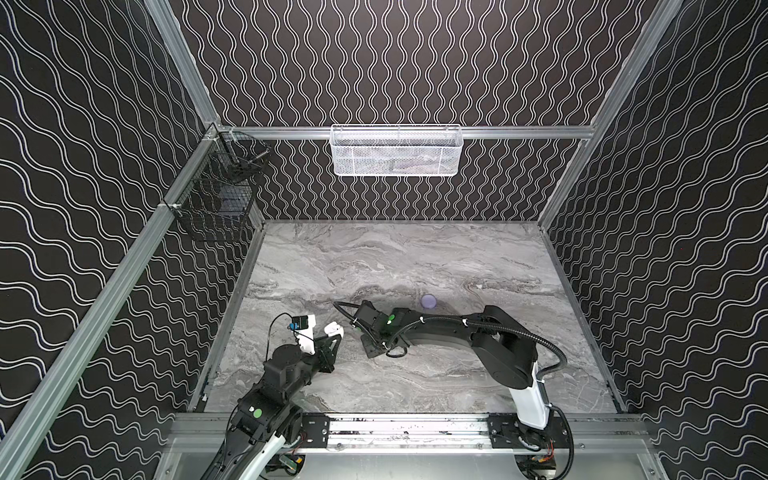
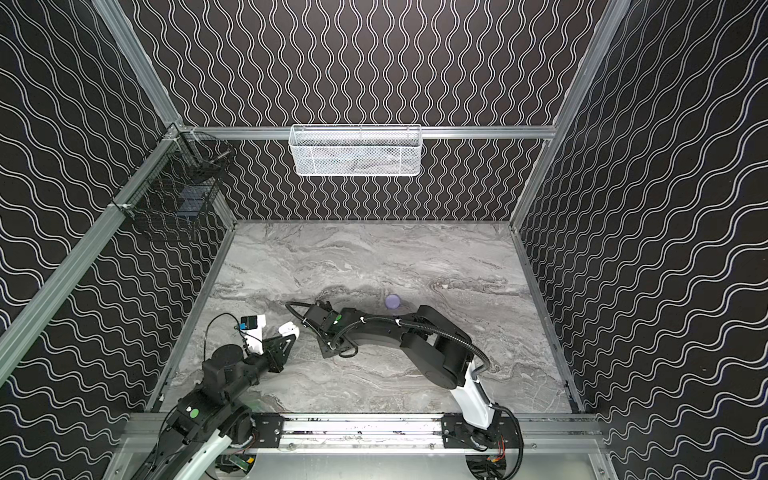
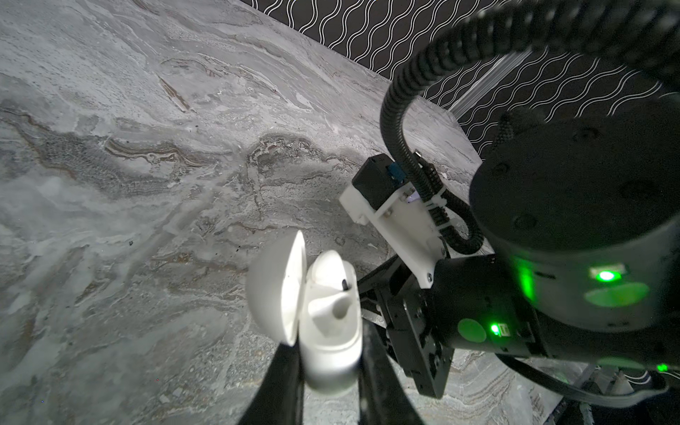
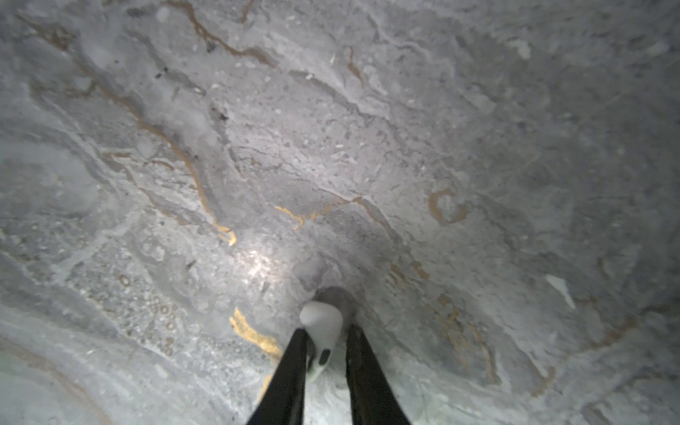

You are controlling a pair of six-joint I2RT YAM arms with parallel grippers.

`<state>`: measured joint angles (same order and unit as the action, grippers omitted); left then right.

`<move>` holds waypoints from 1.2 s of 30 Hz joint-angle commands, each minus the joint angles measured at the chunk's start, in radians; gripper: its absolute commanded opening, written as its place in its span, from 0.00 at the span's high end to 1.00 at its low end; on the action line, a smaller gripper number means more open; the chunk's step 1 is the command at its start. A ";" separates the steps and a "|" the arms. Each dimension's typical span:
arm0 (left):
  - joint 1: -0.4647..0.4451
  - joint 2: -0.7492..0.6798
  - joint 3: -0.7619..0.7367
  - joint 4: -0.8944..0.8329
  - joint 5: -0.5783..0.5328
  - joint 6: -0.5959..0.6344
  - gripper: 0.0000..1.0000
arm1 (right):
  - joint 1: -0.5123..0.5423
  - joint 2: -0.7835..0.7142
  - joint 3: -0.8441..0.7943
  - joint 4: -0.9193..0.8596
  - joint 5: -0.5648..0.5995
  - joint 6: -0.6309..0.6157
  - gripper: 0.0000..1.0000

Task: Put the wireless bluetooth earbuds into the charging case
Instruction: 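Lower the right gripper onto the second white earbud and close it, then lift the second earbud with the right gripper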

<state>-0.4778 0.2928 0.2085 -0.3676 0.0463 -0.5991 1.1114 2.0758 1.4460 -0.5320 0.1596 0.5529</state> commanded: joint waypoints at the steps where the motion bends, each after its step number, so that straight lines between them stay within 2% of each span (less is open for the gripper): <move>1: 0.001 0.006 -0.001 0.036 0.006 -0.002 0.94 | 0.000 -0.012 0.001 -0.035 -0.010 -0.023 0.71; 14: 0.001 -0.007 -0.003 0.032 0.006 -0.004 0.93 | 0.001 -0.011 0.057 -0.055 -0.029 -0.012 0.69; 25: 0.001 -0.021 -0.004 0.027 0.004 -0.004 0.94 | -0.001 0.052 0.126 -0.125 0.038 0.101 0.71; 36: 0.001 -0.040 -0.006 0.025 0.014 0.000 0.94 | 0.008 0.051 0.146 -0.166 0.048 0.130 0.70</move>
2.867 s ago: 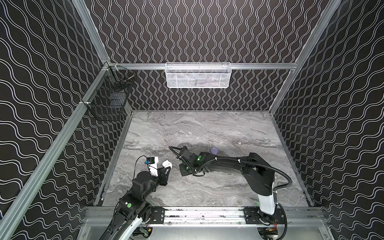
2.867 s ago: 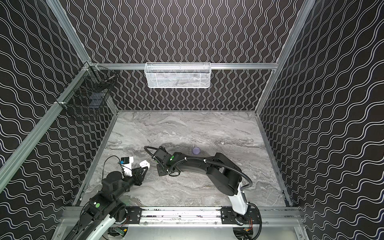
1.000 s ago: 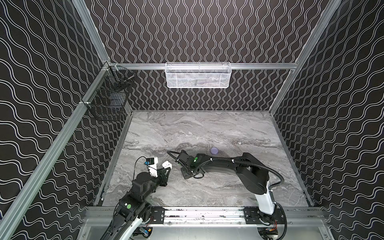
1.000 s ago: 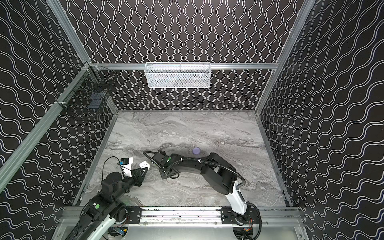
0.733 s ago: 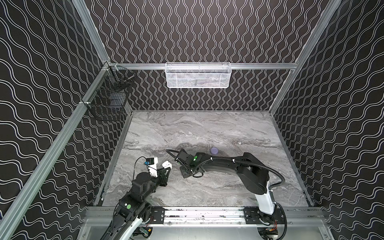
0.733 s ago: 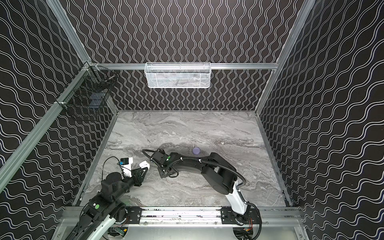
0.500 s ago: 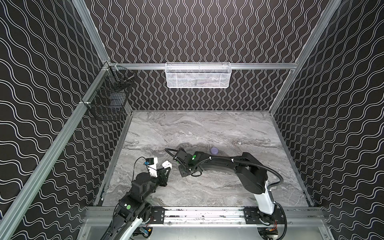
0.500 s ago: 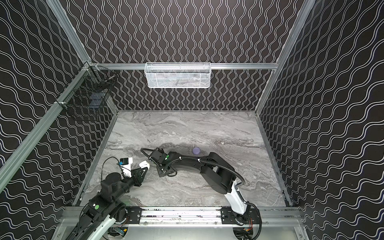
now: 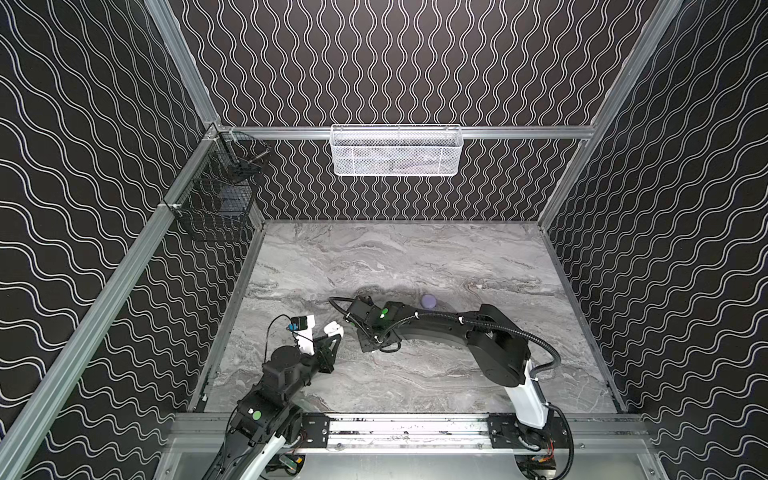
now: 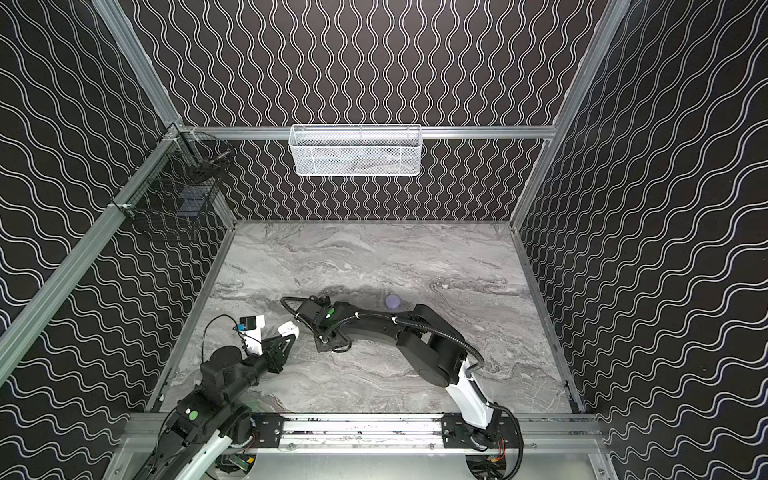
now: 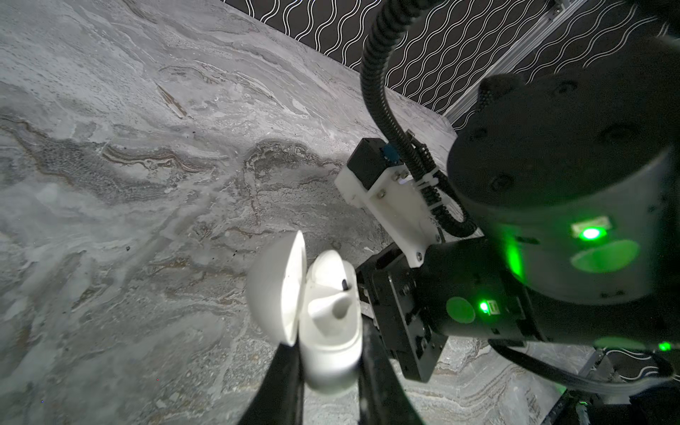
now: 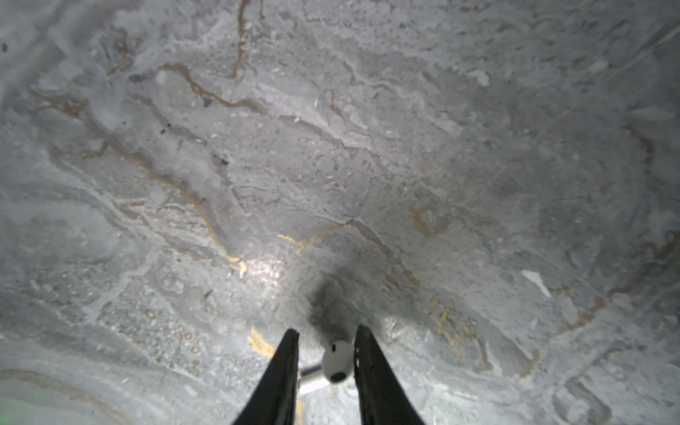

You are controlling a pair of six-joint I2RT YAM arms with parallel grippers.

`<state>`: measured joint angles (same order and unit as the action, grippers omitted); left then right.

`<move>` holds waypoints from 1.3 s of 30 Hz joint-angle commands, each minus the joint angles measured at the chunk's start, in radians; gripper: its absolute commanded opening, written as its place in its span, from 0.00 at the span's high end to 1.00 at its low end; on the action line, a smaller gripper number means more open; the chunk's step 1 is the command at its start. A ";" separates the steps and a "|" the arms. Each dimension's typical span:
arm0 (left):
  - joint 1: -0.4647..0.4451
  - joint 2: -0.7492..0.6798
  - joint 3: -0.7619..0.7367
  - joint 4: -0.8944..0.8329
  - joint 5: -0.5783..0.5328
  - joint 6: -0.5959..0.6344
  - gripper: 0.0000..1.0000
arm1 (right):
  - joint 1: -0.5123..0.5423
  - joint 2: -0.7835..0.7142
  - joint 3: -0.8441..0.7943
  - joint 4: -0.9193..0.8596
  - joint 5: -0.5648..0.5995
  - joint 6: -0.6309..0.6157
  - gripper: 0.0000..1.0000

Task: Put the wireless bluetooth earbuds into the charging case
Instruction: 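Lift the second earbud with the right gripper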

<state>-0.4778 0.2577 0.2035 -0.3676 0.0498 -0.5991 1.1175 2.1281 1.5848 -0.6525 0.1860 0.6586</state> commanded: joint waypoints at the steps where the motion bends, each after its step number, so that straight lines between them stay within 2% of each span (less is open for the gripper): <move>1: 0.001 -0.006 -0.002 0.024 0.012 0.001 0.93 | 0.002 0.000 0.005 -0.045 0.020 0.023 0.70; 7: 0.000 -0.007 -0.003 0.026 0.015 0.000 0.93 | 0.002 -0.025 -0.020 -0.047 0.037 0.042 0.69; 12: 0.001 -0.001 -0.003 0.031 0.019 0.002 0.93 | -0.002 -0.130 -0.152 0.087 -0.013 0.088 0.69; 18: 0.001 0.003 -0.003 0.034 0.021 0.004 0.93 | -0.002 -0.184 -0.213 0.178 -0.043 0.113 0.69; 24: 0.001 0.002 -0.003 0.032 0.020 0.004 0.92 | -0.005 -0.163 -0.212 0.143 -0.058 0.100 0.70; 34: 0.001 0.000 -0.003 0.032 0.022 0.004 0.92 | 0.012 -0.115 -0.174 0.040 0.045 0.107 0.66; 39: 0.000 0.003 -0.003 0.033 0.025 0.004 0.92 | 0.022 -0.081 -0.148 0.023 0.041 0.100 0.66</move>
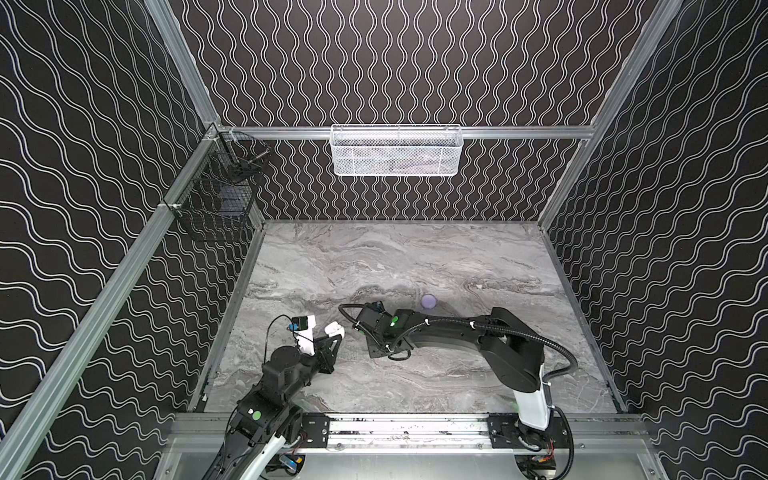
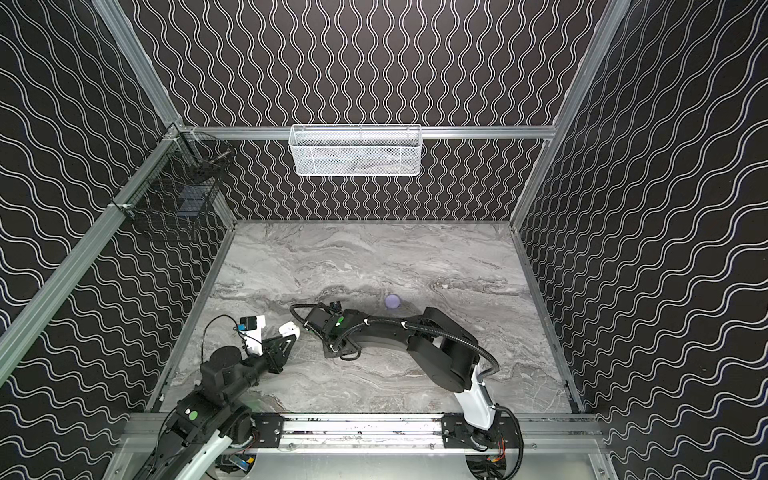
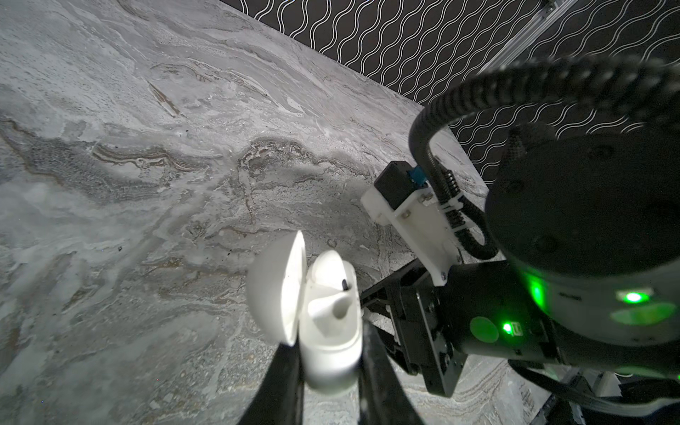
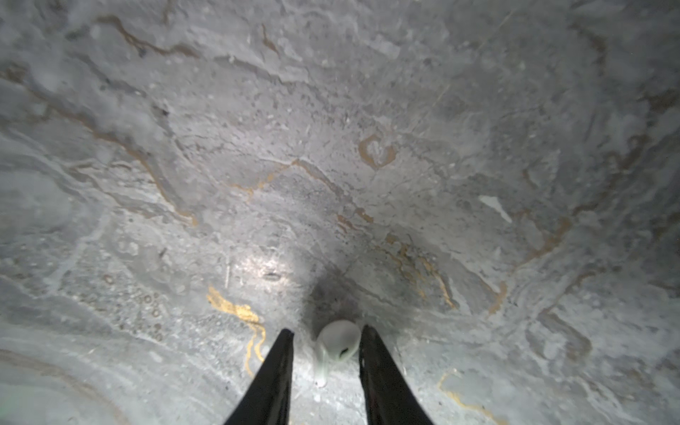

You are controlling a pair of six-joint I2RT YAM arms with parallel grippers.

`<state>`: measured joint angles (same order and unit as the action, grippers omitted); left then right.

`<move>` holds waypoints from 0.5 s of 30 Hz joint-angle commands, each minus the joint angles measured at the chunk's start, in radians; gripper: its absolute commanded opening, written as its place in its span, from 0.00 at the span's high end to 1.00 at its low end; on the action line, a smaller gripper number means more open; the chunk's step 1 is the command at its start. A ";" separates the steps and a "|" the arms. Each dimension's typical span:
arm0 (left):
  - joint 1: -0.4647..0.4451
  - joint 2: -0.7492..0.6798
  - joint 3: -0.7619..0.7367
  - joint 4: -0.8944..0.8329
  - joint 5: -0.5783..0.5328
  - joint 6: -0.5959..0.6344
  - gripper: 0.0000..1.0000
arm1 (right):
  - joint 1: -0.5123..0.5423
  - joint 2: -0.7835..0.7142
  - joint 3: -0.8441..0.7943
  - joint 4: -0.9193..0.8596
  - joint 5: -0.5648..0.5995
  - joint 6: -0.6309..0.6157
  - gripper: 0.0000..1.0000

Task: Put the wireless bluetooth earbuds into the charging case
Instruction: 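Lift the second earbud with the right gripper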

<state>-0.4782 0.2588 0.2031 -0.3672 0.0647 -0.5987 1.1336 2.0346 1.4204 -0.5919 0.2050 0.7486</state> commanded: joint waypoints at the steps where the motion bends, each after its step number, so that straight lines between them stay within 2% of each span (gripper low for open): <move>1: 0.001 0.002 -0.002 0.033 0.009 0.003 0.92 | 0.010 0.020 0.024 -0.046 0.028 0.011 0.66; 9: 0.001 0.000 -0.004 0.033 0.010 0.003 0.91 | 0.017 0.041 0.030 -0.069 0.053 0.015 0.68; 15: 0.001 0.006 -0.004 0.037 0.012 0.004 0.90 | 0.015 0.024 0.012 -0.062 0.059 0.010 0.77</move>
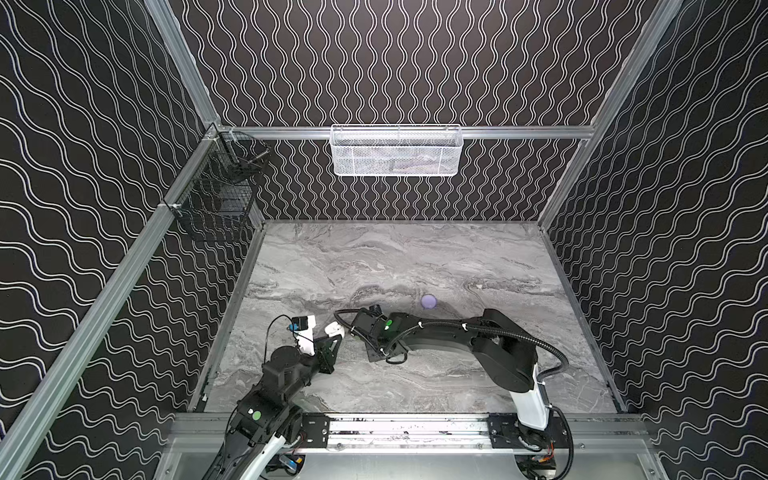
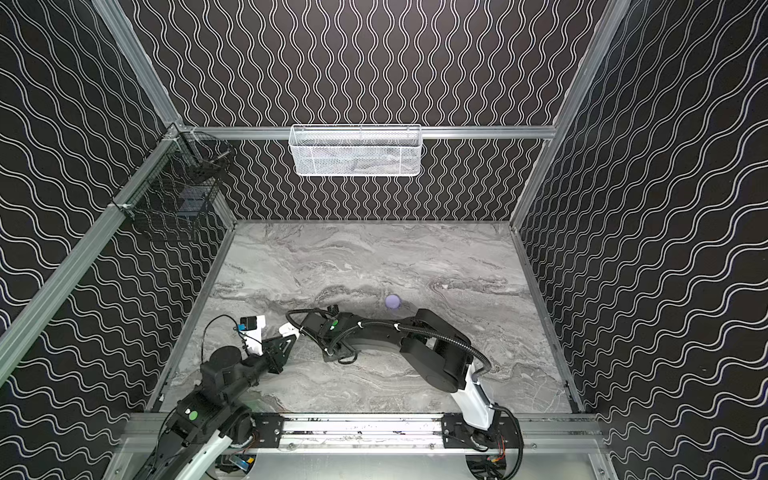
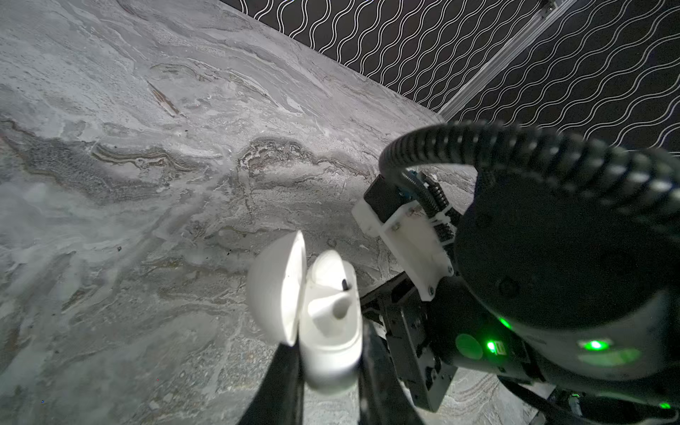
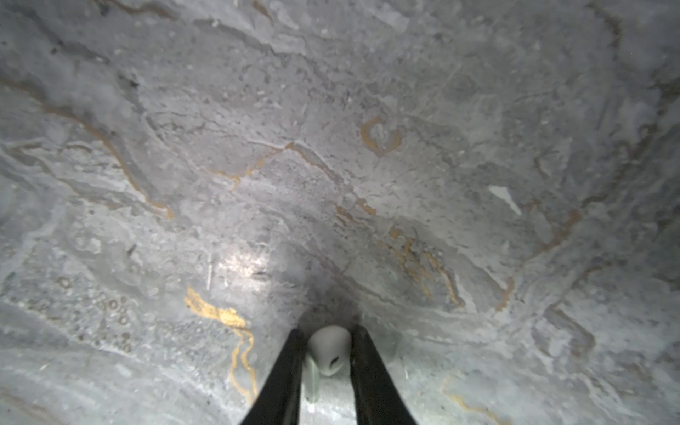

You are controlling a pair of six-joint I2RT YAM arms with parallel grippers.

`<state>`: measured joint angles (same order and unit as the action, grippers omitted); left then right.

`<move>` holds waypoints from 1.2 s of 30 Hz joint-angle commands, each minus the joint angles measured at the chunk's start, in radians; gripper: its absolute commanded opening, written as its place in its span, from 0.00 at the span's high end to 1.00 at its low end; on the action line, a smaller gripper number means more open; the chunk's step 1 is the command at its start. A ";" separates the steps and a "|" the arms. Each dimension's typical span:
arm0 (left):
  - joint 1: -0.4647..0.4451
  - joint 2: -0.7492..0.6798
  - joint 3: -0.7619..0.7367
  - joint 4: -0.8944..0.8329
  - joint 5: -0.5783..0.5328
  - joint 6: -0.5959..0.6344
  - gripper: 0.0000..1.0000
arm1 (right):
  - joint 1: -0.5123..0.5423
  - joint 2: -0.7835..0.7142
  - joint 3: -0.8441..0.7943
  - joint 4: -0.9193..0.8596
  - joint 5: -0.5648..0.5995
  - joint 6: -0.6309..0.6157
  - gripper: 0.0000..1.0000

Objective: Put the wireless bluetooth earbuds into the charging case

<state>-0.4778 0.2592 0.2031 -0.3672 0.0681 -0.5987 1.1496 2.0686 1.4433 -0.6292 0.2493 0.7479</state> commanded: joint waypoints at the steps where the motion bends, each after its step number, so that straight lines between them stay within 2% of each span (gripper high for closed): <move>1: 0.001 0.006 -0.004 0.037 0.009 0.005 0.90 | -0.001 -0.019 -0.020 -0.016 0.013 0.009 0.78; 11: 0.000 0.025 -0.002 0.045 0.012 0.005 0.90 | -0.019 -0.123 -0.134 0.068 0.012 -0.009 0.81; 19: -0.001 0.034 -0.002 0.050 0.011 0.004 0.90 | -0.055 -0.120 -0.140 -0.092 0.170 -0.012 0.81; 24: 0.001 0.035 -0.002 0.051 0.012 0.005 0.90 | -0.087 -0.120 -0.177 -0.125 0.213 -0.001 0.80; 32: 0.001 0.055 -0.001 0.064 0.021 0.009 0.89 | -0.086 -0.097 -0.164 -0.134 0.217 0.002 0.73; 36: 0.001 0.052 -0.002 0.065 0.021 0.010 0.89 | -0.085 -0.157 -0.195 -0.094 0.187 0.005 0.69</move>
<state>-0.4778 0.3107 0.2031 -0.3515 0.0837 -0.5980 1.0637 1.9476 1.2625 -0.7311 0.4541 0.7341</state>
